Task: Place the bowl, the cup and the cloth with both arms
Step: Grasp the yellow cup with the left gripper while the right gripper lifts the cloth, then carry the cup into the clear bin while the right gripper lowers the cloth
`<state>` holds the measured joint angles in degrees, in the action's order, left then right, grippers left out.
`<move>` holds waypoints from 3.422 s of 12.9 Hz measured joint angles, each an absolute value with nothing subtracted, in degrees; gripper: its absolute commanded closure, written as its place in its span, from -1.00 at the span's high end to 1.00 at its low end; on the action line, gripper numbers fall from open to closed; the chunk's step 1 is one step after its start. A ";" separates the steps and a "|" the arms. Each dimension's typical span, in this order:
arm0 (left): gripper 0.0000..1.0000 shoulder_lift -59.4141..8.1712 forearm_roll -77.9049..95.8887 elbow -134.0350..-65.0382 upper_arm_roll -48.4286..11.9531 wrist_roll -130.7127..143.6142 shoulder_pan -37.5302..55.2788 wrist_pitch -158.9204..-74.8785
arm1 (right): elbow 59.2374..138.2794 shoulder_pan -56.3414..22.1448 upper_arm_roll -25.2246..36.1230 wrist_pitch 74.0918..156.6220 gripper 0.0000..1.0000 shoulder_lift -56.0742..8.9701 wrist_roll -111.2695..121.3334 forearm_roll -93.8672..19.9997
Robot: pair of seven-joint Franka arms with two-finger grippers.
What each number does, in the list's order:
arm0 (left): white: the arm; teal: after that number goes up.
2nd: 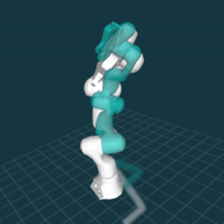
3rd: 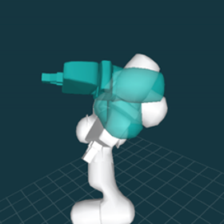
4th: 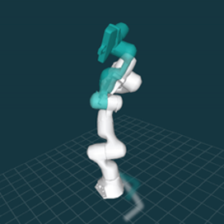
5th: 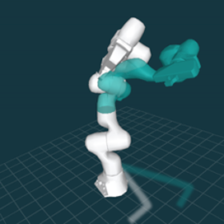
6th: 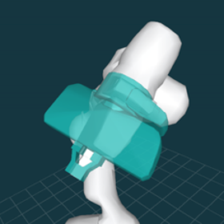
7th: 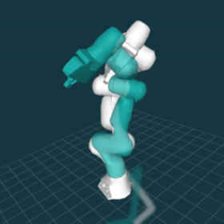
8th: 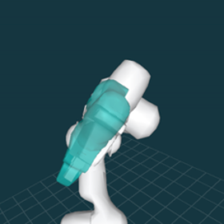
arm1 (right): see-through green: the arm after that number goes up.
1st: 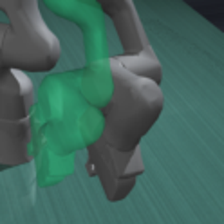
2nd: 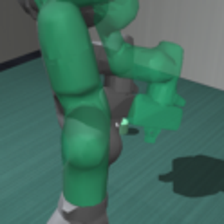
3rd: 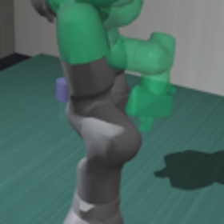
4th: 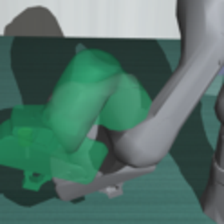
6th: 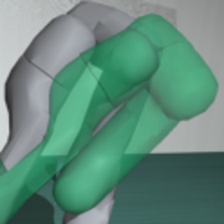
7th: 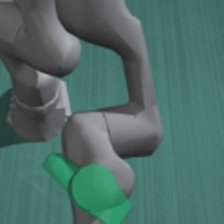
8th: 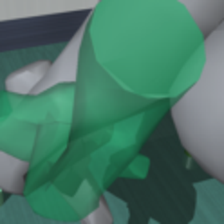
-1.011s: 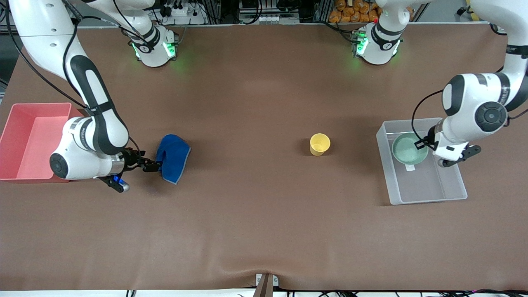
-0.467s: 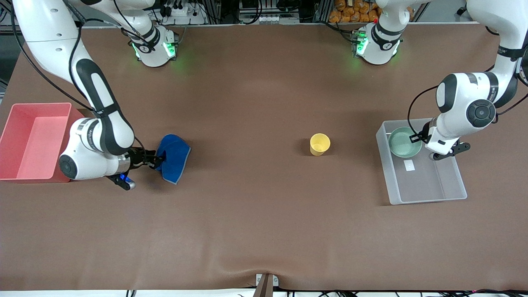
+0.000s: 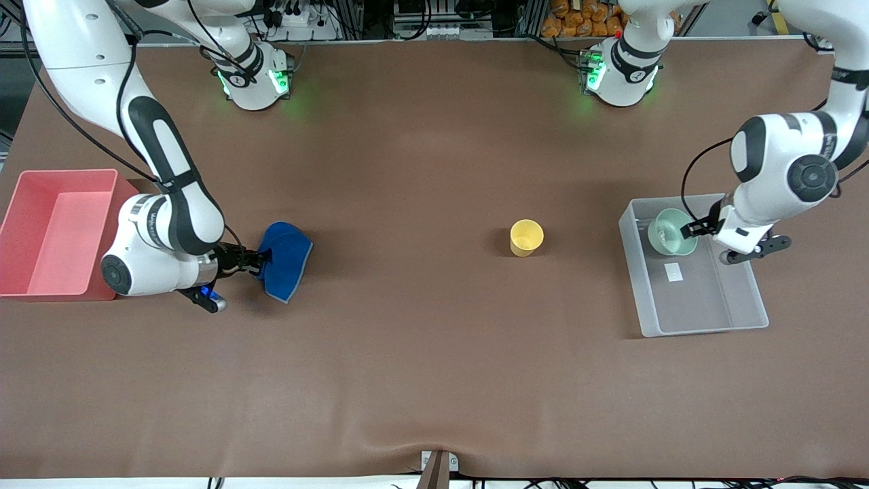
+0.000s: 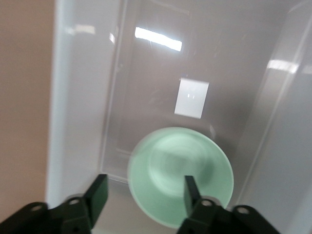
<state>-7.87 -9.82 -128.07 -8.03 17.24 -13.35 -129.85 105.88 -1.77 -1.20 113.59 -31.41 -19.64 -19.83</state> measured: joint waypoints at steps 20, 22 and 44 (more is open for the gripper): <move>0.05 -25.98 -3.10 -116.07 -27.23 43.83 1.00 -132.55 | 89.72 7.90 0.19 88.20 -1.00 -16.83 -3.67 -9.91; -0.76 -26.50 -3.28 -116.49 -27.23 44.15 1.29 -132.56 | 89.25 10.19 0.28 88.19 -1.00 -16.83 0.76 -7.32; -1.00 -15.16 -6.67 -111.99 -25.53 8.14 -30.72 -127.03 | 87.72 38.28 0.64 105.20 -1.00 -34.79 36.79 4.77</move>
